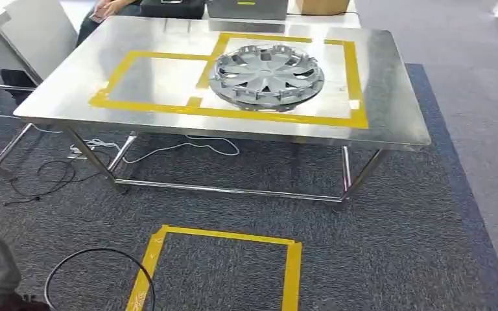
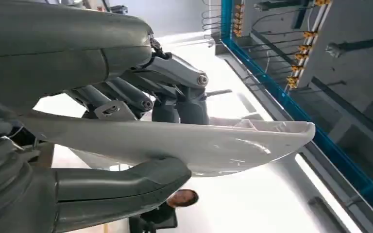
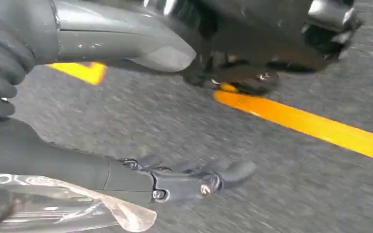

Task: Take the parts from the cabinet and place them on the table.

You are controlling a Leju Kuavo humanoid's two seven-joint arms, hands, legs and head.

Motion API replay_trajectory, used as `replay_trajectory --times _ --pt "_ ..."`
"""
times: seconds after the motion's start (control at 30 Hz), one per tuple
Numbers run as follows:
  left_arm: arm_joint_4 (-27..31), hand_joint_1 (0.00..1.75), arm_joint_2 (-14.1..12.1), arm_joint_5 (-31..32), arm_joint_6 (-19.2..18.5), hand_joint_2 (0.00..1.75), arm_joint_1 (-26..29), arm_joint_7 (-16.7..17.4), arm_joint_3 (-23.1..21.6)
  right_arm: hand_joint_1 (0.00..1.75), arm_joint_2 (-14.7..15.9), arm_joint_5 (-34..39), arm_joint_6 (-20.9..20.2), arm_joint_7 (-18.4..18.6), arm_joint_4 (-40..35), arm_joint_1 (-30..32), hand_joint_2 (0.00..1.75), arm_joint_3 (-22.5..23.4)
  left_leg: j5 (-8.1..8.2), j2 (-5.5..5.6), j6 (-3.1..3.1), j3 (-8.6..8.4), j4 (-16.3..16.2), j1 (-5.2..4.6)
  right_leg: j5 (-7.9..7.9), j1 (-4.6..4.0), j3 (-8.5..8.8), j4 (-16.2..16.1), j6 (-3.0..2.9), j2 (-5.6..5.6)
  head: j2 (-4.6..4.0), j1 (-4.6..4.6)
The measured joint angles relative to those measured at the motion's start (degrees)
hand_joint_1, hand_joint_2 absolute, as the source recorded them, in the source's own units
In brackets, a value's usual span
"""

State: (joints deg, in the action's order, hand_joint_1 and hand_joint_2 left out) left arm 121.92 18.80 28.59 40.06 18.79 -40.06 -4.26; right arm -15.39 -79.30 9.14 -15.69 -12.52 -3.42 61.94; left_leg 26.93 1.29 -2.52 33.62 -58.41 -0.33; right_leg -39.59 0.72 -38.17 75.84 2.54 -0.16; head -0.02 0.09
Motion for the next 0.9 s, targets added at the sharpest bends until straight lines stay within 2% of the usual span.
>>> replay_trajectory --times 0.03,0.07,0.1,0.13,0.17,0.2,0.27,0.3,0.33,0.37,0.4,0.43,0.47,0.5,0.53,0.57,0.6,0.63,0.67,0.7,0.73,0.77,0.8,0.83,0.87,0.9 --pt "-0.1 1.75 0.0 0.0 0.0 1.75 0.0 0.0 0.0 0.0 0.0 0.0 0.0 0.2 0.0 -0.1 1.75 0.0 0.06 0.98 0.0 -0.17 0.0 0.0 2.12 -0.02 0.01 -1.3 -0.09 0.04 0.0 -0.07" --pt "-0.1 1.75 0.0 -0.2 0.0 1.75 0.0 0.0 0.0 0.0 0.1 -0.1 0.0 0.2 0.0 0.1 1.75 0.0 0.12 1.93 0.05 -0.36 0.0 0.0 4.95 -0.01 1.2 -4.8 -0.22 0.21 0.0 0.02" --pt "-0.1 1.75 0.0 -0.4 0.0 1.75 0.1 0.0 0.1 0.0 0.1 -0.2 0.0 0.2 0.0 0.2 1.75 0.0 0.23 2.77 0.21 -0.59 0.0 0.05 8.1 0.01 3.09 -9.8 -0.38 0.8 0.0 0.0" --pt "-0.1 1.75 0.0 -0.5 0.0 1.75 0.1 0.0 0.1 0.0 0.1 -0.3 0.0 0.2 0.0 0.2 1.75 0.0 0.38 3.46 0.44 -0.76 -0.1 0.11 10.83 0.13 5.02 -15.0 -0.59 2.68 0.0 0.02" --pt "-0.1 1.75 0.0 -0.7 0.0 1.75 0.1 0.0 0.2 0.0 0.1 -0.3 0.0 0.1 0.0 0.2 1.75 0.0 0.47 3.89 0.71 -0.58 -0.1 -0.03 9.99 0.45 5.73 -16.1 -0.76 5.58 0.0 -0.07" --pt "-0.1 1.75 0.0 -0.9 0.0 1.75 0.1 0.0 0.2 0.0 0.0 -0.3 0.0 0.0 0.0 0.1 1.75 0.0 0.53 4.53 0.98 -0.18 -0.6 0.01 9.75 0.58 6.58 -17.7 -0.89 5.69 0.0 -0.18" --pt "-0.1 1.75 -0.1 -1.0 0.0 1.75 0.3 0.0 0.3 0.0 0.0 -0.1 0.0 0.0 0.0 0.0 1.75 0.0 0.16 5.83 1.88 0.11 -0.2 0.45 9.63 0.08 6.64 -17.3 -1.45 4.61 0.0 -0.13" --pt "-0.1 1.75 -0.1 -0.9 0.0 1.75 0.2 0.0 0.4 0.0 0.0 0.0 0.0 -0.1 0.0 0.0 1.75 0.0 0.18 6.56 2.23 0.19 -0.1 0.32 9.73 0.35 6.92 -17.6 -1.83 3.87 0.0 -0.13" --pt "-0.1 1.75 -0.2 -0.8 0.0 1.75 0.4 0.0 0.4 0.0 -0.3 0.0 0.0 -0.1 0.1 0.0 1.75 0.0 0.48 5.66 2.37 0.0 -0.5 0.29 9.79 0.72 7.47 -18.1 -2.12 2.93 0.0 -0.02" --pt "-0.1 1.75 -0.2 -0.8 0.0 1.75 0.2 0.0 0.4 0.0 -0.2 0.0 0.0 -0.2 0.0 0.0 1.75 0.0 1.3 2.59 2.81 0.63 -2.0 0.01 9.57 0.7 7.92 -18.4 -2.56 2.36 0.0 -0.46" --pt "-0.1 1.75 -0.4 -0.8 0.0 1.75 0.1 0.0 0.4 0.0 -0.2 0.1 0.1 -0.2 0.0 0.0 1.75 0.0 3.05 0.76 3.2 2.32 -5.4 0.17 9.41 0.64 8.23 -18.4 -2.8 1.52 0.0 -1.09" --pt "-0.1 1.75 -0.4 -0.9 0.0 1.75 0.1 0.0 0.4 0.0 -0.2 0.2 0.1 -0.2 0.0 0.1 1.75 0.0 5.12 -0.14 3.54 4.81 -10.2 0.39 9.04 0.52 8.56 -18.4 -2.94 0.68 0.0 -1.07" --pt "-0.2 1.75 -0.5 -0.9 0.0 1.75 0.2 0.0 0.4 0.0 -0.2 0.3 0.1 -0.2 0.0 0.3 1.75 0.0 6.78 -0.53 3.74 7.23 -14.8 0.58 8.71 0.47 8.81 -18.4 -2.92 -0.23 0.0 -1.05" --pt "-0.3 1.75 -0.5 -0.9 0.0 1.75 0.2 0.0 0.5 0.0 -0.2 0.5 0.1 -0.2 0.0 0.4 1.75 0.0 7.16 -0.63 3.9 8.79 -17.4 0.72 8.39 0.45 9.11 -18.4 -2.86 -0.99 0.0 -1.05" --pt "-0.3 1.75 -0.5 -0.9 0.0 1.75 0.2 0.0 0.5 0.0 -0.2 0.7 0.1 -0.2 0.0 0.5 1.75 0.0 6.14 -0.67 3.93 8.82 -17.2 0.81 8.09 0.45 9.51 -18.4 -2.77 -1.64 0.0 -1.07" --pt "-0.3 1.75 -0.5 -0.8 0.0 1.75 0.2 0.0 0.5 0.0 -0.2 0.8 0.1 -0.2 0.0 0.5 1.75 0.0 4.03 -0.79 3.84 7.81 -14.8 0.85 7.72 0.44 9.98 -18.4 -2.63 -2.15 0.0 -1.05" --pt "-0.3 1.75 -0.6 -0.8 0.0 1.75 0.2 0.0 0.5 0.0 -0.3 1.0 0.1 -0.2 0.0 0.5 1.75 0.0 1.23 -1.05 3.6 5.68 -10.4 0.83 7.32 0.44 10.59 -18.4 -2.46 -2.59 0.0 -1.09" --pt "-0.3 1.75 -0.6 -0.8 0.0 1.75 0.1 0.0 0.5 0.0 -0.3 1.1 0.2 -0.2 0.0 0.4 1.75 0.0 -1.63 -1.83 3.17 2.98 -4.9 0.67 6.81 0.43 11.31 -18.4 -2.27 -3.04 0.0 -1.07" --pt "-0.4 1.75 -0.6 -0.7 0.0 1.75 0.1 0.0 0.5 0.0 -0.3 1.3 0.3 -0.4 0.0 0.5 1.75 0.0 -1.23 -3.42 2.65 1.3 -2.3 0.21 6.41 0.47 11.17 -18.6 -2.06 -3.36 0.0 -0.98" --pt "-0.4 1.75 -0.6 -0.7 -0.1 1.75 0.0 0.0 0.5 0.0 -0.4 1.6 0.4 -0.8 0.0 0.3 1.75 0.1 -0.34 -3.75 2.19 0.7 -1.0 -0.27 5.93 0.11 11.21 -18.5 -1.52 -3.63 0.0 -1.09" --pt "-0.4 1.75 -0.7 -0.6 -0.1 1.75 0.0 0.0 0.5 0.0 -0.4 1.9 0.5 -1.1 0.0 0.2 1.75 0.2 -0.04 -3.65 1.9 0.88 -1.2 -0.29 5.95 0.17 11.36 -18.9 -1.3 -4.02 0.0 -0.93" --pt "-0.4 1.75 -0.7 -0.6 -0.1 1.75 0.1 0.0 0.5 0.0 -0.4 2.1 0.5 -1.2 0.0 0.1 1.75 0.2 0.21 -3.3 1.55 1.06 -0.7 -0.25 6.32 0.11 12.7 -18.5 -0.9 -4.23 0.0 -0.9" --pt "-0.4 1.75 -0.8 -0.7 -0.1 1.75 0.1 0.0 0.5 0.0 -0.4 2.1 0.5 -1.5 0.0 0.1 1.75 0.3 0.48 -3.04 1.2 0.87 -0.6 -0.2 6.51 0.11 12.87 -18.8 -0.45 -4.25 0.0 -0.79" --pt "-0.4 1.75 -0.8 -0.6 -0.1 1.75 0.2 0.0 0.5 0.0 -0.4 2.1 0.5 -1.5 0.1 0.0 1.75 0.3 0.38 -2.47 0.96 -0.21 -0.2 0.22 5.94 0.16 12.67 -18.6 -0.28 -4.1 0.02 -0.94" --pt "-0.4 1.75 -0.8 -0.6 0.0 1.75 0.1 0.0 0.5 0.0 -0.4 2.1 0.5 -1.6 0.0 0.0 1.75 0.3 0.57 -2.41 0.79 -0.99 0.3 0.35 5.4 0.24 12.07 -16.8 -0.16 -1.99 -0.02 -0.37" --pt "-0.4 1.75 -0.8 -0.5 0.0 1.75 -0.1 0.0 0.5 0.0 -0.4 2.0 0.5 -1.6 0.0 -0.2 1.75 0.3 0.79 -2.26 0.47 -1.22 0.4 0.4 4.42 0.26 9.87 -13.1 -0.05 -0.71 0.0 -0.26"
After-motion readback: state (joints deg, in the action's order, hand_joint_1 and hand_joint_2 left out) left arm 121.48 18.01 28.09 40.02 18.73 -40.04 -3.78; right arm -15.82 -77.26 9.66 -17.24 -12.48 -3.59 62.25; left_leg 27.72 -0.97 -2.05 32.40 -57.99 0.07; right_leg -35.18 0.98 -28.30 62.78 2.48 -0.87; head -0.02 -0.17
